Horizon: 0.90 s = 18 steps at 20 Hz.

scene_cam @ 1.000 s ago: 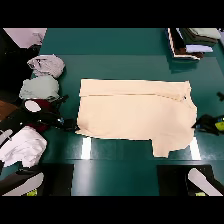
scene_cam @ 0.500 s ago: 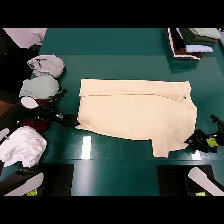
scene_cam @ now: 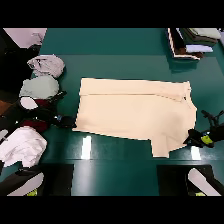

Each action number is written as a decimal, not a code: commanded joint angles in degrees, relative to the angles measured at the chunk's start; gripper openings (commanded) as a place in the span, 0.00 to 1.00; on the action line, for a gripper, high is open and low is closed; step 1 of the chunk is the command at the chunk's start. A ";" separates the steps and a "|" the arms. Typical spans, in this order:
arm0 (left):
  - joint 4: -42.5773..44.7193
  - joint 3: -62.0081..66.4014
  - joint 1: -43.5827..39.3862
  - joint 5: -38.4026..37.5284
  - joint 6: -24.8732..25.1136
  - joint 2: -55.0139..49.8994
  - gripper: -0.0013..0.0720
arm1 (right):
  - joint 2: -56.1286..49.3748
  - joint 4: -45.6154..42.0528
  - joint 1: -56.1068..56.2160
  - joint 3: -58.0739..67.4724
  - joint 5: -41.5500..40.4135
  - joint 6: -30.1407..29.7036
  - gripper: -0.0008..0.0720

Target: Fold the shirts.

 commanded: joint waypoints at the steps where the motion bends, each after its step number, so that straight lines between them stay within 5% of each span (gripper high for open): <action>1: 10.01 -0.46 0.00 -8.74 -3.54 8.20 0.05 | 8.24 -8.48 1.07 4.72 9.60 1.68 0.03; 5: 9.31 -3.98 0.00 -19.56 -9.86 21.27 0.05 | 18.25 -8.94 1.07 7.48 13.03 2.01 0.03; 9: 6.12 1.77 0.00 -11.34 -10.54 22.36 0.05 | 17.79 -0.48 1.07 13.16 8.55 2.19 0.03; 18: 4.02 16.61 0.00 4.35 -7.06 -7.61 0.05 | -10.32 2.91 9.66 30.97 -2.64 1.60 0.03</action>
